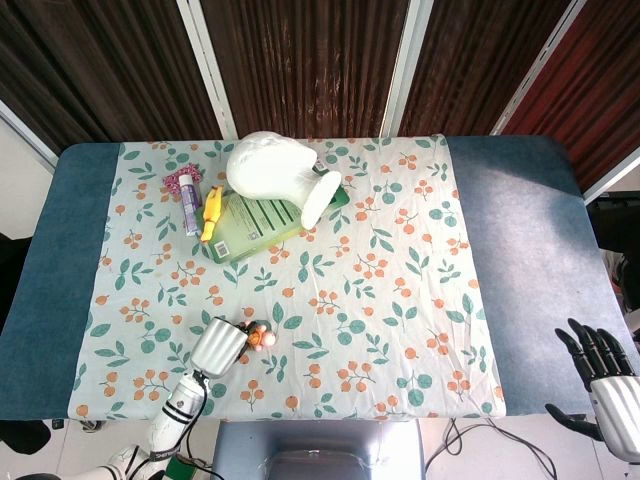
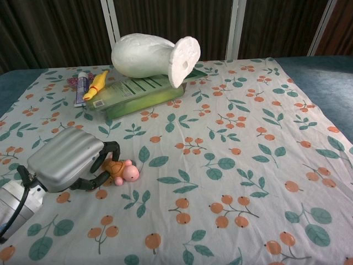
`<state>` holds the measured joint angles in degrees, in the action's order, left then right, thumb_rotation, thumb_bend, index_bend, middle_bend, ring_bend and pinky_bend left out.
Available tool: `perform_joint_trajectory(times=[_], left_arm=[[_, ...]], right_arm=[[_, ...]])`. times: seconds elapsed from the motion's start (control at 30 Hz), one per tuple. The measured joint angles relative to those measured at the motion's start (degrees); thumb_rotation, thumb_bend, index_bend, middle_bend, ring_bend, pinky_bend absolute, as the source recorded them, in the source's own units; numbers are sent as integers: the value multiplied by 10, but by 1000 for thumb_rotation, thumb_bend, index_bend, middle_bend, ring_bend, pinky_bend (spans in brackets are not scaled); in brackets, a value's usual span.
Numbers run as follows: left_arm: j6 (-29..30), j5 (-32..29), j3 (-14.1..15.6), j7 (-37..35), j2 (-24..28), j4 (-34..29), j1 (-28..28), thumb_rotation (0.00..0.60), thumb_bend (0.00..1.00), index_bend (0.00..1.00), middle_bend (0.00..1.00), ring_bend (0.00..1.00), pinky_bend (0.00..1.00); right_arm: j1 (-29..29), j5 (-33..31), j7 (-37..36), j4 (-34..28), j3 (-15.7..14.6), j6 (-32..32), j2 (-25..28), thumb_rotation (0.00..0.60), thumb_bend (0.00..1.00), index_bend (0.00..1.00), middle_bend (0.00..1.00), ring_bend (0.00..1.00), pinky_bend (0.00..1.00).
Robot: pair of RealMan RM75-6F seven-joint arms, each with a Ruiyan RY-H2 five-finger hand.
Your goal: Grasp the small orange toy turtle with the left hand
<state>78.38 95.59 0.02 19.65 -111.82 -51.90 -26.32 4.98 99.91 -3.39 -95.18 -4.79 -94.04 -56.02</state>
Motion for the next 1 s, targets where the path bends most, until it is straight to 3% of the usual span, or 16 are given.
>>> perform_joint_trajectory(times=[0.13,0.4,0.47,0.5,0.57,0.63,0.67,0.87,1.0], left_arm=[[-4,-6,0,20,19,-40,3,600,342,5,150,1000,1000],[31,7,15,48,79,-127,24,600,340,9,143,999,1000],[53,14,25,49,111,-154,38,600,339,12,147,959,1000],[64,16,31,47,127,-165,46,600,338,12,143,876,996],[90,20,46,32,167,-190,68,600,337,12,124,591,863],[113,25,60,-3,204,-206,86,600,335,19,108,207,467],[124,28,66,-23,215,-211,94,600,336,21,107,130,356],[225,41,87,-168,260,-200,145,600,337,25,87,7,129],[260,27,76,-228,286,-170,169,600,339,25,85,4,128]], right_arm=[[0,1,0,1,0,0,0,600,132,0,0,0,0],[2,5,5,2,-2,-2,-2,600,133,0,0,0,0],[2,6,6,2,-3,-3,-2,600,133,0,0,0,0],[3,6,7,2,-3,-3,-3,600,133,0,0,0,0],[3,6,10,2,-3,-2,-4,600,133,0,0,0,0],[2,6,15,1,-3,1,-6,600,133,0,0,0,0],[2,6,17,0,-3,3,-6,600,132,0,0,0,0],[-1,5,28,-4,-3,12,-11,600,133,0,0,0,0],[-7,2,46,-8,-3,31,-18,600,132,0,0,0,0]])
